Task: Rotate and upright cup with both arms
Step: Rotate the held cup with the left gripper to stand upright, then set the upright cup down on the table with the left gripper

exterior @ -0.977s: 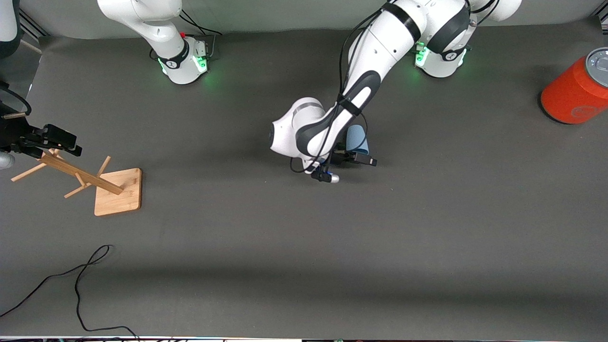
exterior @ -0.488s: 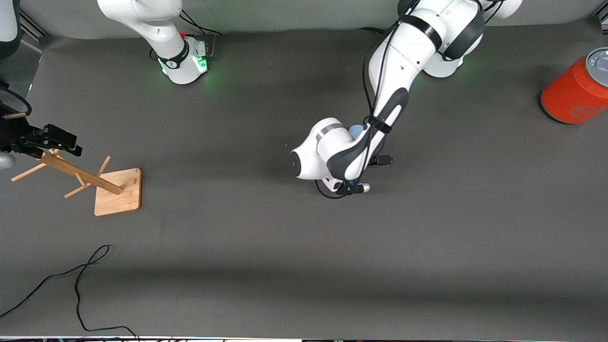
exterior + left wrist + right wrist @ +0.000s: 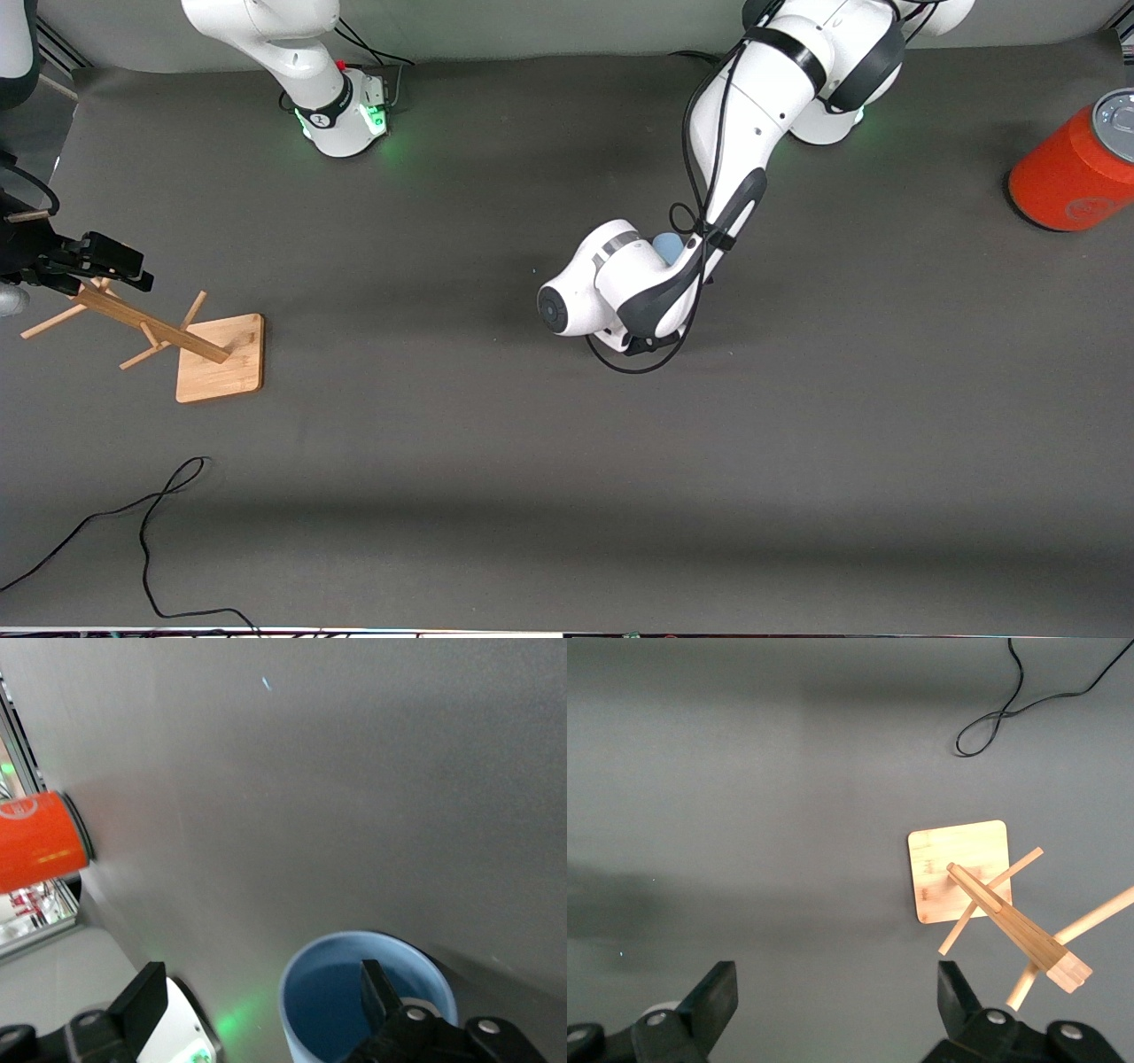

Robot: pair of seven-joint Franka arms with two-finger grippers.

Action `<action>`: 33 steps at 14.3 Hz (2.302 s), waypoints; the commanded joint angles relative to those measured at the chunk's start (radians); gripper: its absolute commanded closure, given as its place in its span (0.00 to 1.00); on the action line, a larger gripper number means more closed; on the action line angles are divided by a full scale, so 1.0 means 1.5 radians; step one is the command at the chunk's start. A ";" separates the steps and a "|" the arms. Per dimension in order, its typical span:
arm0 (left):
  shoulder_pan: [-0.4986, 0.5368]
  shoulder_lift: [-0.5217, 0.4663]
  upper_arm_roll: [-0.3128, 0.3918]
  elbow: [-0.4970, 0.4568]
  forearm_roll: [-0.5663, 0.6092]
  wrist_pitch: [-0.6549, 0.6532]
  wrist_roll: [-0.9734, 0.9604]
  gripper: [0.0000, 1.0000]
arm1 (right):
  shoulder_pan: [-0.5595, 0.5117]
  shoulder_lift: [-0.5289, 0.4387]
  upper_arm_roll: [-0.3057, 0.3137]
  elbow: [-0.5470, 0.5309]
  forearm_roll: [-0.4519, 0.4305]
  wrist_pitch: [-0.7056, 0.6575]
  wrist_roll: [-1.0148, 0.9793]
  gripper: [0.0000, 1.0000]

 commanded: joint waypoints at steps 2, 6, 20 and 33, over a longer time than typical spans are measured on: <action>-0.019 -0.017 -0.014 -0.006 -0.015 -0.007 -0.062 0.05 | 0.004 -0.006 -0.002 -0.005 -0.009 0.004 -0.015 0.00; -0.039 -0.017 -0.018 -0.007 -0.010 -0.013 -0.092 0.05 | 0.004 -0.006 -0.002 -0.005 -0.010 0.004 -0.016 0.00; -0.050 -0.012 -0.015 0.000 0.037 -0.019 -0.073 1.00 | 0.004 -0.006 0.000 -0.007 -0.030 -0.008 -0.018 0.00; 0.156 -0.373 -0.016 0.074 -0.126 0.050 0.168 1.00 | 0.004 -0.007 0.000 -0.006 -0.029 -0.009 -0.017 0.00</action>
